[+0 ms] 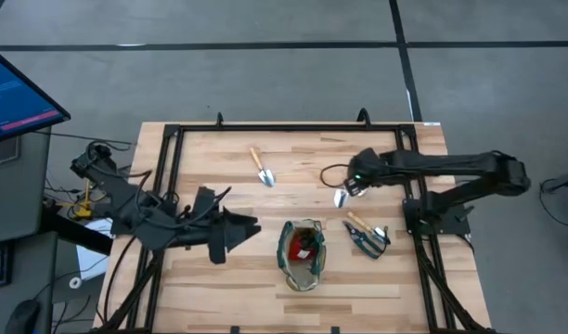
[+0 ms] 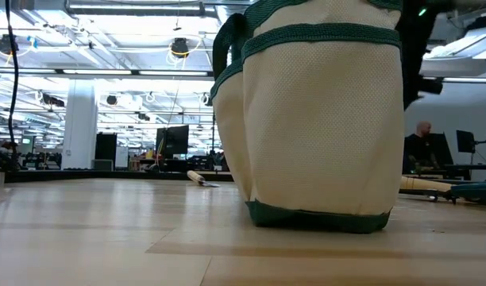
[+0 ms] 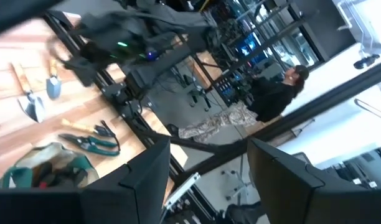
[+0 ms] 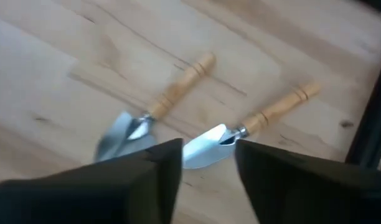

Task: Pick & Place Garden tools in Gardening bag
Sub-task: Put the brown trowel into the green gardening bag

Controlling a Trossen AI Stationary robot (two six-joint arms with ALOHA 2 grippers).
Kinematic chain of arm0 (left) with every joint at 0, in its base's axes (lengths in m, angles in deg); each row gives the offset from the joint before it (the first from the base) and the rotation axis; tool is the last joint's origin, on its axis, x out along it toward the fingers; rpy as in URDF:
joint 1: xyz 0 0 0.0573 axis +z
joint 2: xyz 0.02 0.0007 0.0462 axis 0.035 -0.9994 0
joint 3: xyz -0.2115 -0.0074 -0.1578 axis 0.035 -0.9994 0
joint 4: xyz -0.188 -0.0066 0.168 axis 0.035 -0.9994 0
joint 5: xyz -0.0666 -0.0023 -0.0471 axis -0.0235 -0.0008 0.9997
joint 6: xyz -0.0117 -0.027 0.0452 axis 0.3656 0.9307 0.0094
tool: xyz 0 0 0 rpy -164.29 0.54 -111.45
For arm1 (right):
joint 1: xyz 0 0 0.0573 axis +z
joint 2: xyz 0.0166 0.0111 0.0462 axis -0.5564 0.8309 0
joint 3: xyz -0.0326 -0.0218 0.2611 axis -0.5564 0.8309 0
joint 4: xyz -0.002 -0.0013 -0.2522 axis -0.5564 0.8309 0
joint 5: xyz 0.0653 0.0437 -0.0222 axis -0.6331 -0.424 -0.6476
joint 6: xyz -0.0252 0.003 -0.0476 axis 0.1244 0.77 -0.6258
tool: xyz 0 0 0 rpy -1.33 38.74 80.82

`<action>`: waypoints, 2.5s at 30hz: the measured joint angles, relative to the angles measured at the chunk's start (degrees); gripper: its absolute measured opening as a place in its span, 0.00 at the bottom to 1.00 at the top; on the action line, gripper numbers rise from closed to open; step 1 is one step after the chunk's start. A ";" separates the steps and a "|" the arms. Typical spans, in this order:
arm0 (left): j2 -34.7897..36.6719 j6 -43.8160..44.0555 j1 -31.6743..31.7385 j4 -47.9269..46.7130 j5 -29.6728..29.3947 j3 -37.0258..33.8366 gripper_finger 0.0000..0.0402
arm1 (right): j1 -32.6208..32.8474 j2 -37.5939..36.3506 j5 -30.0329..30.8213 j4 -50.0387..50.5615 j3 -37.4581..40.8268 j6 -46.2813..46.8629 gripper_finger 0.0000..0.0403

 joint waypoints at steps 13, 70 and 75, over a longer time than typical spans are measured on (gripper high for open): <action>-0.02 0.09 -2.90 0.02 -1.07 0.00 0.53 | -10.94 17.58 -8.21 -13.63 -0.07 -2.12 0.57; 0.00 -7.61 -2.79 0.47 -14.96 0.00 0.53 | 19.56 -32.41 -14.04 -71.47 25.85 -33.55 0.13; 0.00 -7.62 -2.79 0.48 -16.22 0.00 0.53 | 30.01 -29.93 -4.98 -72.70 25.83 -33.54 0.13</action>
